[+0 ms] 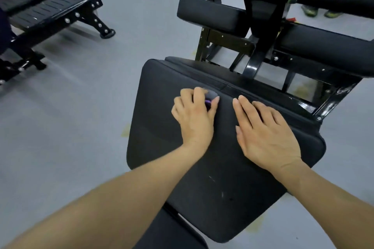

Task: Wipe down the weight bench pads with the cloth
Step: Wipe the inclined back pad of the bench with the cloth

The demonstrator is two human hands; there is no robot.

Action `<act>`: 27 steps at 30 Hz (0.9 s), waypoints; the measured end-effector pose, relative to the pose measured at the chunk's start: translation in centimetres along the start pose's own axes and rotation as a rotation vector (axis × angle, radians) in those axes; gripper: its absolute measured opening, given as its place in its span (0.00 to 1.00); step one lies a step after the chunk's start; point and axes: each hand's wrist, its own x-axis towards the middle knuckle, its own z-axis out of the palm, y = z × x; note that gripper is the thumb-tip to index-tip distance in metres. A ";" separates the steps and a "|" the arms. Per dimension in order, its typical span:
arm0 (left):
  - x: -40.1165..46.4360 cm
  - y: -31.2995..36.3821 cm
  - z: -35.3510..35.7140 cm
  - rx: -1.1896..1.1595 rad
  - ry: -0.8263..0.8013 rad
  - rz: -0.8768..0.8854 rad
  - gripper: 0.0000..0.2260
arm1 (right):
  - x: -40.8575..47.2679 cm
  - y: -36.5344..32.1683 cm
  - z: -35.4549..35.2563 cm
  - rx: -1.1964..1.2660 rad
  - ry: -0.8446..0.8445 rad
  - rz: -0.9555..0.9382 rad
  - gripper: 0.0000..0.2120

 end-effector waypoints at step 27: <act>-0.7 0.1 1.0 0.064 0.134 -0.174 0.11 | -0.3 0.0 0.5 -0.028 0.030 -0.008 0.26</act>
